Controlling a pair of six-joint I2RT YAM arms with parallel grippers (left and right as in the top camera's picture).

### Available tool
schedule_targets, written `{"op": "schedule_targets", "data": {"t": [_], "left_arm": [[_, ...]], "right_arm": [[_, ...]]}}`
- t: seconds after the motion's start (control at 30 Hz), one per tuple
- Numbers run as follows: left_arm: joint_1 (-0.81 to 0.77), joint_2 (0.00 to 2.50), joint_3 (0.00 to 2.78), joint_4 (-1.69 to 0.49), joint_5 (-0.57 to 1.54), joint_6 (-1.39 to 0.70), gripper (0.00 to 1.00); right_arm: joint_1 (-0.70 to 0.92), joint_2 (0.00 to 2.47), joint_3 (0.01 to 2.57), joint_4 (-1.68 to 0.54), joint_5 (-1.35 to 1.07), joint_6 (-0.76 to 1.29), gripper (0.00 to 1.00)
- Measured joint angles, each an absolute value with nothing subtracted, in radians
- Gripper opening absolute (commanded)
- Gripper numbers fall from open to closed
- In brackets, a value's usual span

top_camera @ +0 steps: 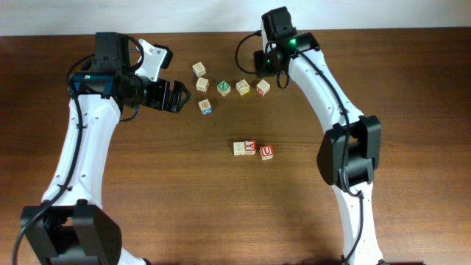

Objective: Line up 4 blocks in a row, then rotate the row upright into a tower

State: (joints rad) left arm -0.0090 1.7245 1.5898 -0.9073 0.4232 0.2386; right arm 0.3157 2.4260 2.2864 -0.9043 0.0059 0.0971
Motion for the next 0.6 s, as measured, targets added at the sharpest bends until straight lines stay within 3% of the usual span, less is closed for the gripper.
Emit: {"op": "schedule_targets", "data": {"t": [0.13,0.3,0.43,0.6], "left_arm": [[-0.009,1.724,1.590,-0.908,0.423,0.239,0.99],[-0.009,1.724,1.590,-0.908,0.423,0.239,0.99],[-0.009,1.724,1.590,-0.908,0.423,0.239,0.99],[-0.009,1.724,1.590,-0.908,0.423,0.239,0.99]], "right_arm": [[0.316,2.554,2.286,-0.881,0.007,-0.049,0.48],[0.316,2.569,2.286,-0.908,-0.051,-0.058,0.48],[0.316,2.571,2.287,-1.004,-0.044,0.128,0.35],[0.316,2.569,2.295,-1.083,-0.043,0.228,0.34]]}}
